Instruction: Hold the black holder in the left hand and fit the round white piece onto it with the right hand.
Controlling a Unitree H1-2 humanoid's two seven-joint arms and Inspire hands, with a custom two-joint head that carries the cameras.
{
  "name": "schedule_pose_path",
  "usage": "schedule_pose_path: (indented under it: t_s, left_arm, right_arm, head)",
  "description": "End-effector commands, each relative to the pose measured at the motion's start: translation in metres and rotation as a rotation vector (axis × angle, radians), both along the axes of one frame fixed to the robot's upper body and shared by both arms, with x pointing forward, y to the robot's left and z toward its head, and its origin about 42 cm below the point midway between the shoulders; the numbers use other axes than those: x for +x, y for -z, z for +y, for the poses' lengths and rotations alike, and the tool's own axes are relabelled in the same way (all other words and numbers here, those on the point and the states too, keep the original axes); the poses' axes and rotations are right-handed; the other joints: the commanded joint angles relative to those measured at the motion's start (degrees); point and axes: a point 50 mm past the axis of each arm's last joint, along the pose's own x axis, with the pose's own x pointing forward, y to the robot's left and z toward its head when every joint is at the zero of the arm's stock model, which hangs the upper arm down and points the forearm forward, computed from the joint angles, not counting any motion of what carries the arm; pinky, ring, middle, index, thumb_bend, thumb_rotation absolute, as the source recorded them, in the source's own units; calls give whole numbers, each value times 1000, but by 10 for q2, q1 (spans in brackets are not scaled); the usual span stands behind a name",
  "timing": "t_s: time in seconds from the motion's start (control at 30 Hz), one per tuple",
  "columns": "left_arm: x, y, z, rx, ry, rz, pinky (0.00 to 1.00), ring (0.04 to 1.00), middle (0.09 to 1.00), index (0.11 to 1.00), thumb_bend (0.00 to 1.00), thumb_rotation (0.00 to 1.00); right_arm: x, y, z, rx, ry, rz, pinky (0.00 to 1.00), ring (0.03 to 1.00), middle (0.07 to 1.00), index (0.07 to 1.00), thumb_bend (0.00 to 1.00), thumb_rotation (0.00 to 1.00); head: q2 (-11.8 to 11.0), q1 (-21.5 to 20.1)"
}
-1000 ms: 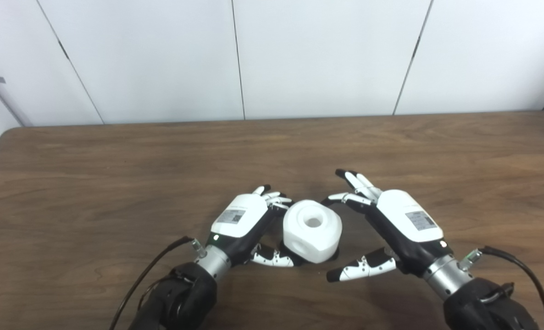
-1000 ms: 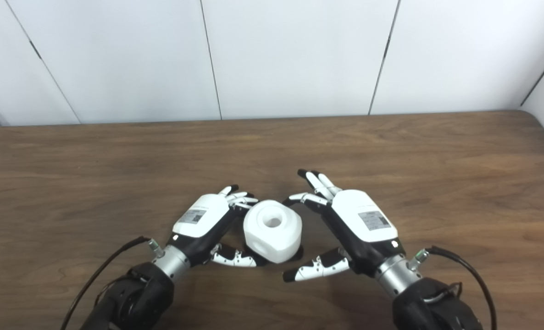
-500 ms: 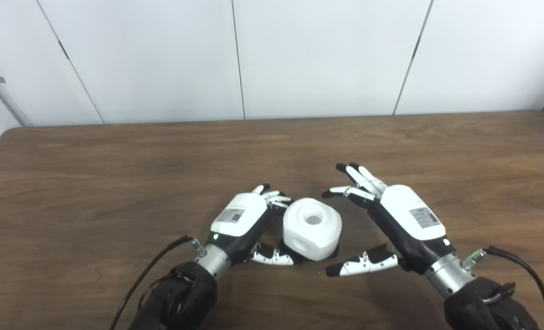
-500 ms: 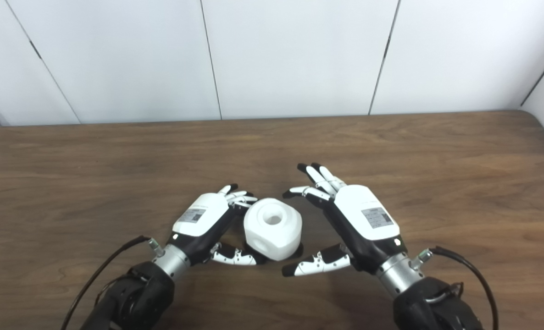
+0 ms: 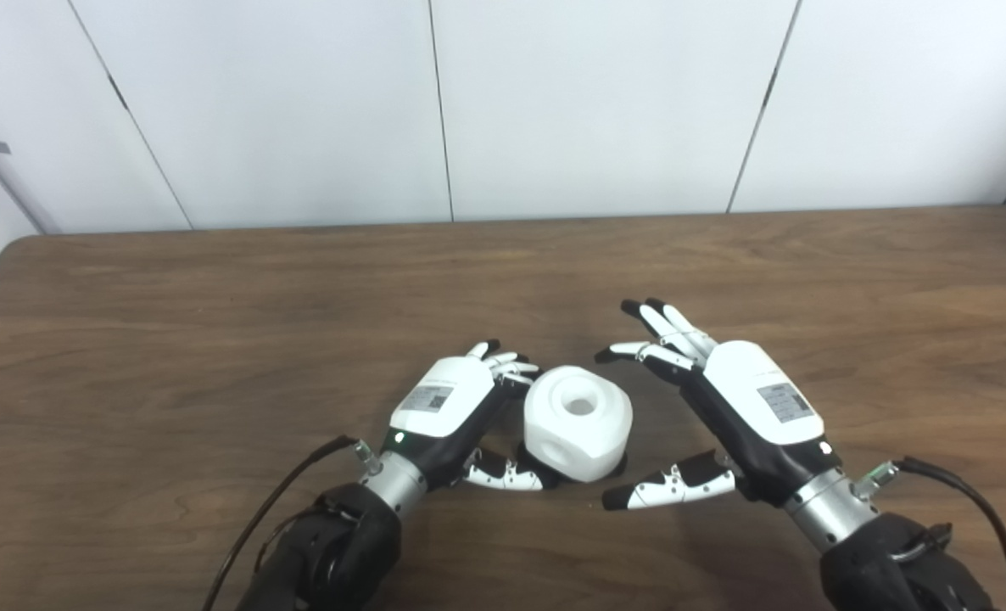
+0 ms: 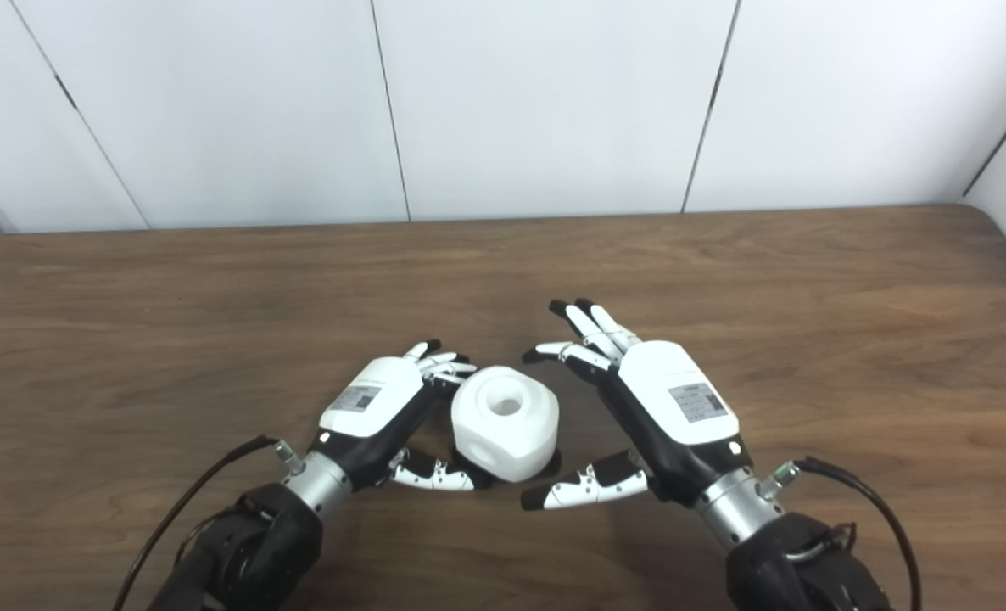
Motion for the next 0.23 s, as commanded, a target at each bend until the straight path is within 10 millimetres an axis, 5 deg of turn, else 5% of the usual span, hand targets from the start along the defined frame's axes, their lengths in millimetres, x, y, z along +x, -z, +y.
schedule_pose_path:
  t_s: [0.0,0.2]
  left_arm:
    - [8,-10,1,-7,2,-49,1000,899,821,481,517,51]
    - [7,-11,1,-4,2,-47,1000,900,823,481,517,52]
  right_arm:
    - [2,-10,0,15,-17,-65,923,1000,978,783,943,474]
    - [3,-11,0,18,-20,-66,919,1000,980,781,940,460]
  head:
    - [0,0]
    - [0,0]
